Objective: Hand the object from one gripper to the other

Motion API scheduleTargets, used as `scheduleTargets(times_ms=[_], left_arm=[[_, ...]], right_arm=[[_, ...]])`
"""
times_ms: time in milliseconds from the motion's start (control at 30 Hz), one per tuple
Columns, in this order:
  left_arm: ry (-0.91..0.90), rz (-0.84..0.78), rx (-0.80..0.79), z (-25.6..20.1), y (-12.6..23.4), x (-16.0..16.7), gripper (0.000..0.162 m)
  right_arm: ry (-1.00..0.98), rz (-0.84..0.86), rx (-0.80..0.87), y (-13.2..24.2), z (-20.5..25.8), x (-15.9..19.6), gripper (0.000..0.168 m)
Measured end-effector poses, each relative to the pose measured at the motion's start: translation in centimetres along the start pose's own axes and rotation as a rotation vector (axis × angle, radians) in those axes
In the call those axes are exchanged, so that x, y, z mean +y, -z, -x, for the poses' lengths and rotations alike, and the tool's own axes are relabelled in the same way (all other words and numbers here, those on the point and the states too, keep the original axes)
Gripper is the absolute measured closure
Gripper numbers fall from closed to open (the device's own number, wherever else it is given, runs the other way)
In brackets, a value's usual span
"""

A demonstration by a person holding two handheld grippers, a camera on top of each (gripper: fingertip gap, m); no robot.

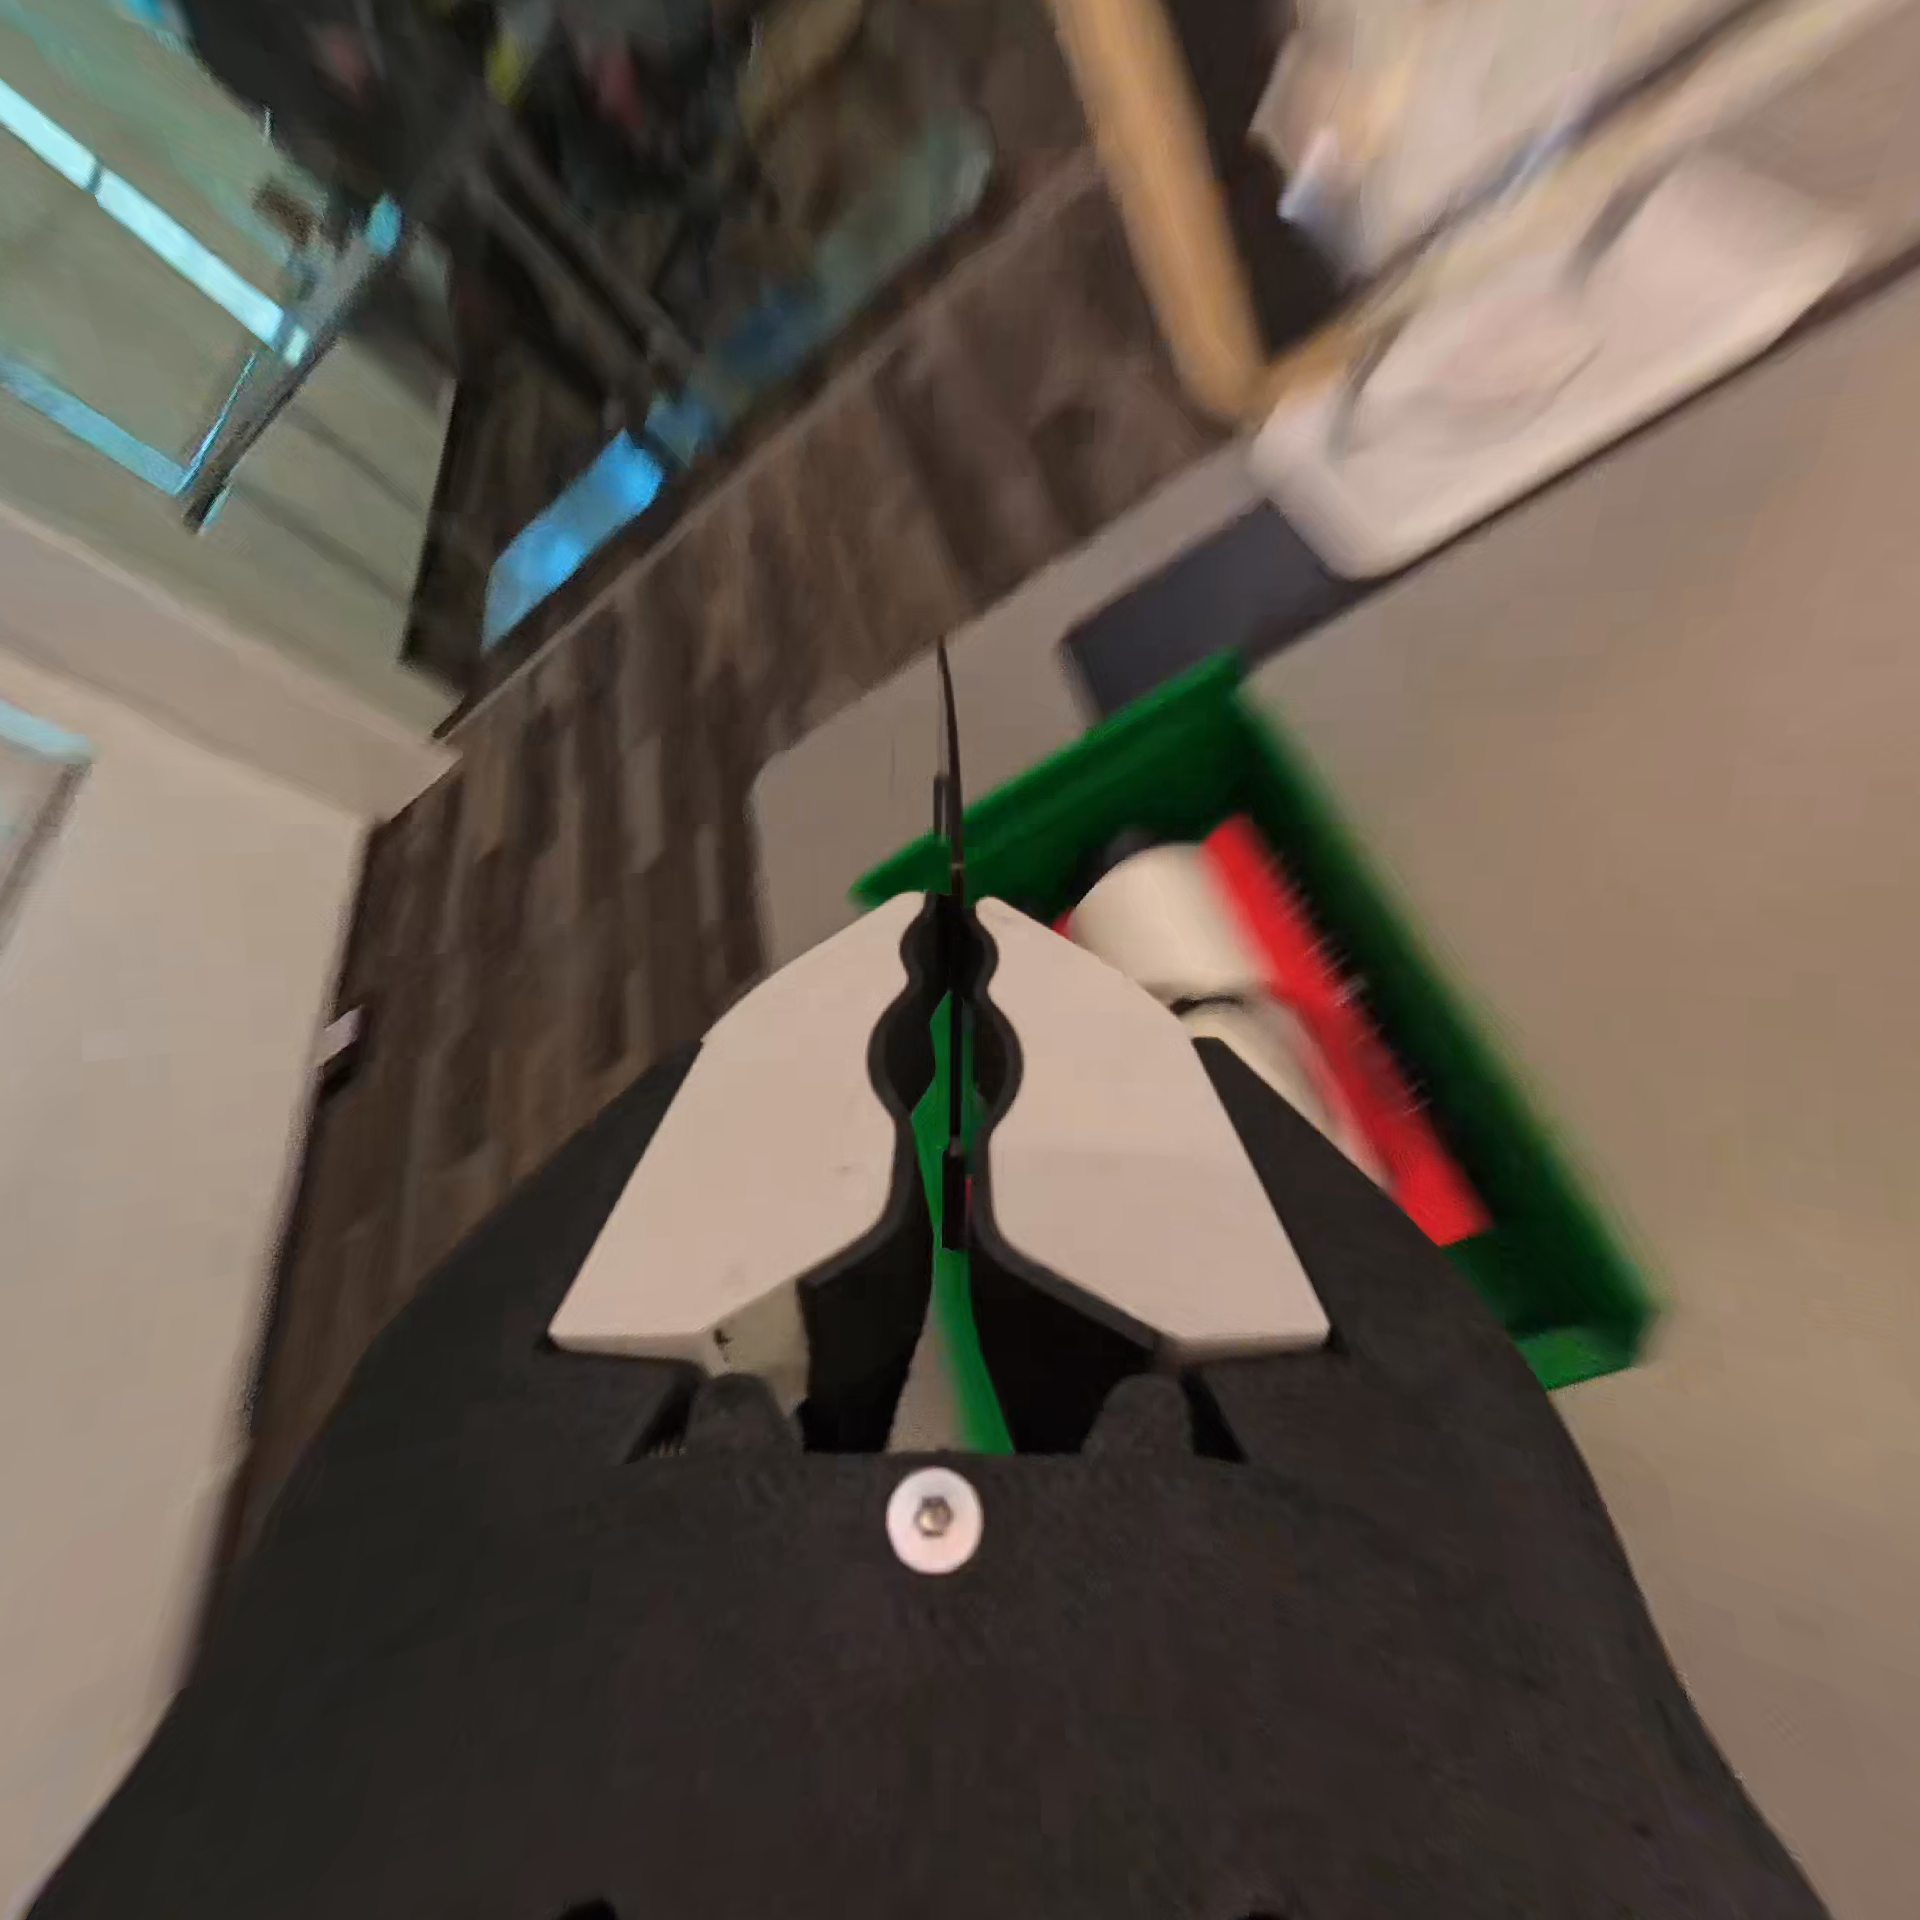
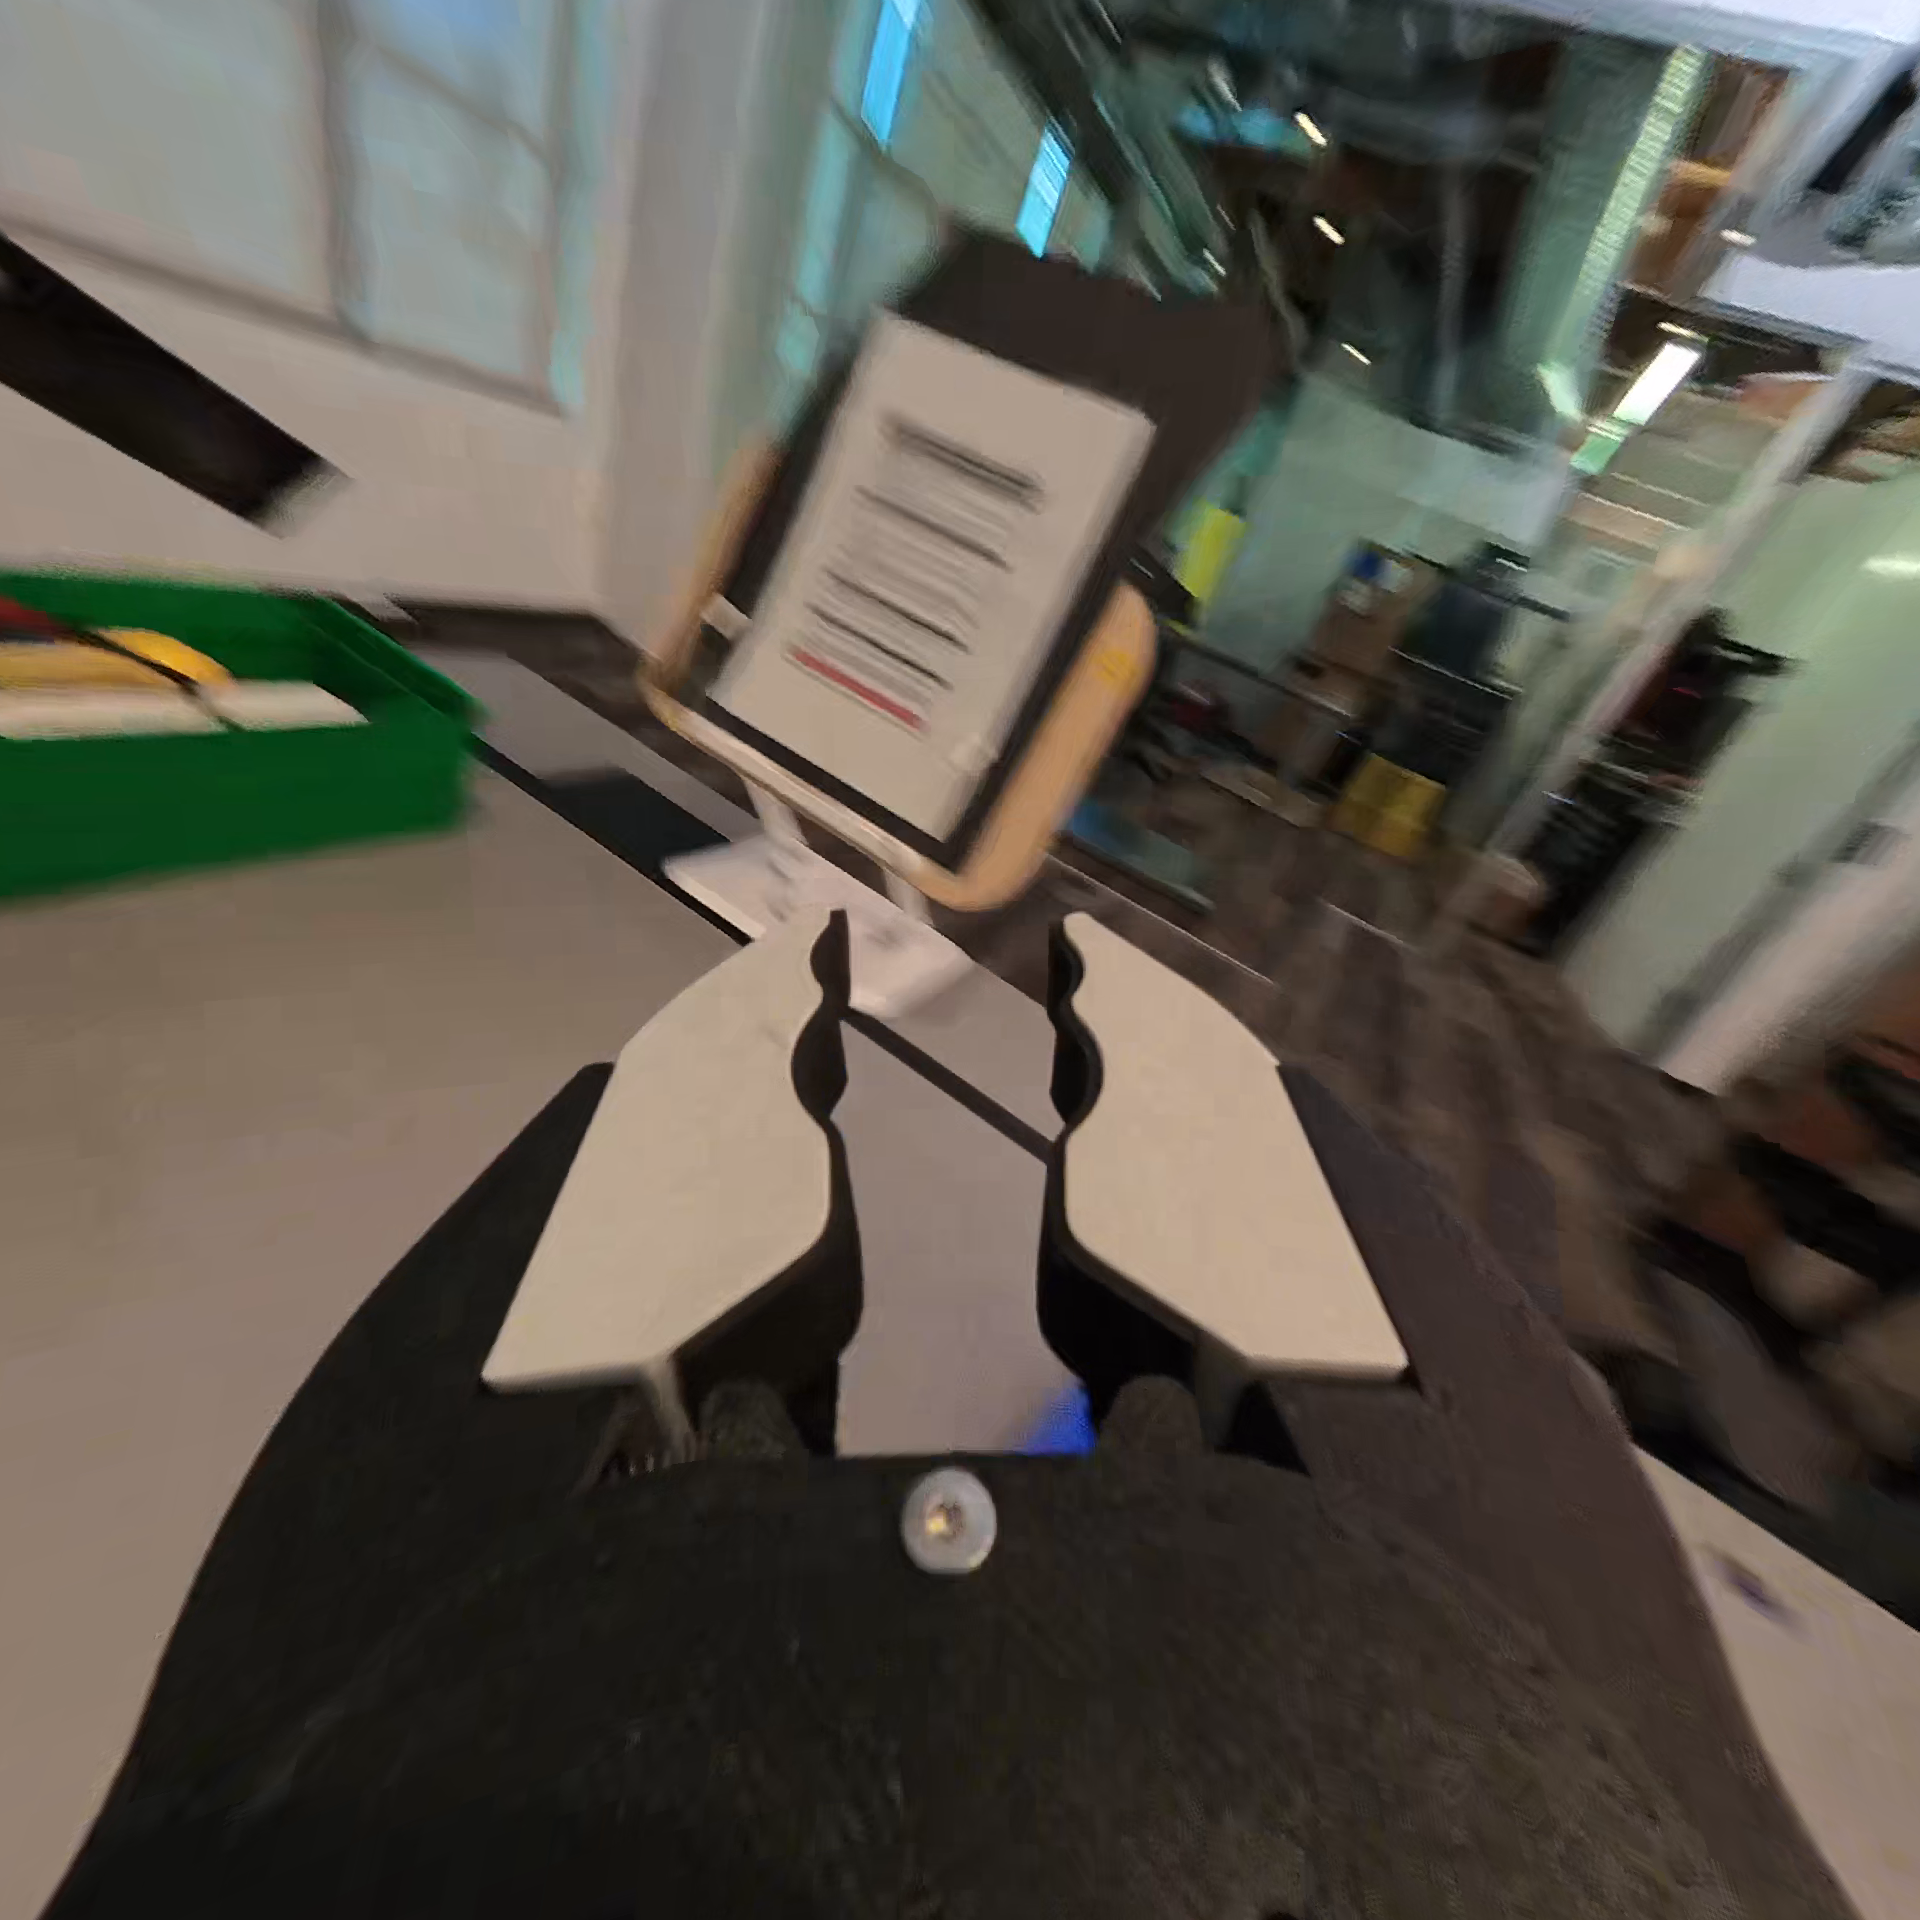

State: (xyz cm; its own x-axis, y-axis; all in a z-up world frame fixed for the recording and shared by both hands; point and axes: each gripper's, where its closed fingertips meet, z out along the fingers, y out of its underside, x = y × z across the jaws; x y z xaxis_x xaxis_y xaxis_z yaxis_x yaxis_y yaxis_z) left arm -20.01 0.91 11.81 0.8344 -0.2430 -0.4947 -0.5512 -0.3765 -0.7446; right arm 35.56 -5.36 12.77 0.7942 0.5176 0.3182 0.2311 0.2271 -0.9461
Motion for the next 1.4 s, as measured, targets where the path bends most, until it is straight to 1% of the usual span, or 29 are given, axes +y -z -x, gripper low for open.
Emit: scheduleTargets(times_ms=[67,133,200,300,333,367,433,500,567,600,633,667,700,767,800,833,867,933,967,1033,1067,1100,1167,1233,1267,1300,1333,1367,1400], left_arm=[[0.118,-0.222,0.175,-3.8,3.4,-4.8,0.161],[0.169,-0.407,0.343,-7.9,6.7,-8.8,0.161],[0.189,-0.533,0.451,-11.5,9.0,-11.9,0.161],[0.226,-0.692,0.578,-15.6,11.3,-15.7,0.161],[0.249,-0.737,0.623,-16.7,12.0,-16.8,0.161],[0.271,-0.777,0.675,-17.8,12.6,-17.7,0.161],[0.319,-0.860,0.781,-19.7,13.9,-19.2,0.161],[0.370,-0.909,0.870,-21.2,14.3,-20.2,0.161],[0.421,-0.930,0.951,-22.7,14.1,-20.5,0.161],[0.439,-0.926,1.001,-23.6,13.8,-20.5,0.161],[0.445,-0.917,1.049,-24.5,13.4,-20.3,0.161],[0.463,-0.924,1.070,-24.8,12.9,-20.1,0.159],[0.483,-0.931,1.070,-24.8,12.3,-19.8,0.159],[0.524,-0.922,1.025,-24.2,10.6,-19.0,0.158],[0.565,-0.922,1.007,-23.3,10.1,-18.9,0.147],[0.572,-0.917,1.004,-22.6,9.9,-18.6,0.132],[0.565,-0.886,0.988,-22.0,9.6,-18.2,0.125],[0.460,-0.775,0.943,-22.2,8.7,-16.8,0.107],[0.401,-0.715,0.918,-22.5,8.3,-16.0,0.101],[0.323,-0.654,0.859,-23.1,7.6,-15.2,0.092],[0.295,-0.646,0.833,-23.4,7.3,-15.1,0.089],[0.272,-0.644,0.838,-24.1,7.2,-15.1,0.088],[0.223,-0.619,0.964,-26.8,7.7,-15.1,0.088],[0.174,-0.569,1.088,-29.4,7.9,-14.8,0.089],[0.158,-0.545,1.105,-30.2,7.6,-14.7,0.093],[0.144,-0.537,1.106,-30.7,7.3,-14.8,0.107],[0.127,-0.546,1.105,-30.9,7.2,-14.9,0.139],[0.118,-0.578,1.111,-30.9,7.4,-15.2,0.145],[0.124,-0.607,1.175,-31.0,8.5,-15.5,0.157]], right_arm=[[-0.109,-0.122,-0.190,-1.2,5.0,-2.7,0.132],[-0.210,-0.182,-0.338,-3.1,9.2,-4.3,0.132],[-0.355,-0.196,-0.515,-5.5,13.3,-4.8,0.133],[-0.638,-0.231,-0.796,-8.6,18.8,-5.5,0.134],[-0.725,-0.272,-0.832,-9.6,19.6,-6.0,0.133],[-0.807,-0.347,-0.838,-10.5,19.8,-6.9,0.127],[-0.932,-0.511,-0.797,-11.7,19.0,-8.9,0.118],[-0.998,-0.614,-0.780,-12.4,18.3,-10.5,0.112],[-1.052,-0.686,-0.787,-12.6,17.8,-11.4,0.112],[-1.090,-0.740,-0.811,-12.4,17.4,-12.0,0.116],[-1.111,-0.800,-0.870,-11.7,17.2,-12.5,0.128],[-1.100,-0.848,-0.939,-10.8,17.0,-12.7,0.165],[-1.098,-0.813,-0.949,-11.1,17.0,-12.4,0.164],[-1.045,-0.648,-0.943,-12.5,17.5,-10.9,0.167],[-0.996,-0.578,-0.945,-13.0,17.7,-10.2,0.166],[-0.940,-0.489,-0.949,-13.5,18.0,-9.3,0.167],[-0.872,-0.373,-0.944,-14.1,18.4,-8.1,0.166],[-0.717,-0.151,-0.934,-14.7,19.3,-5.6,0.166],[-0.632,-0.058,-0.928,-14.6,19.9,-4.4,0.166],[-0.444,0.117,-0.917,-14.1,21.0,-2.0,0.166],[-0.367,0.171,-0.901,-13.8,21.3,-1.2,0.166],[-0.308,0.208,-0.883,-13.7,21.6,-0.7,0.166],[-0.241,0.254,-0.902,-13.0,22.6,-0.5,0.166],[-0.198,0.287,-0.948,-12.2,23.8,-0.3,0.166],[-0.164,0.312,-0.950,-12.1,24.1,0.1,0.166],[-0.128,0.334,-0.942,-12.0,24.2,0.5,0.166],[-0.099,0.337,-0.935,-12.0,24.2,0.7,0.166],[-0.085,0.316,-0.928,-12.0,24.0,0.5,0.166],[-0.093,0.284,-0.903,-12.2,23.4,0.1,0.164]])
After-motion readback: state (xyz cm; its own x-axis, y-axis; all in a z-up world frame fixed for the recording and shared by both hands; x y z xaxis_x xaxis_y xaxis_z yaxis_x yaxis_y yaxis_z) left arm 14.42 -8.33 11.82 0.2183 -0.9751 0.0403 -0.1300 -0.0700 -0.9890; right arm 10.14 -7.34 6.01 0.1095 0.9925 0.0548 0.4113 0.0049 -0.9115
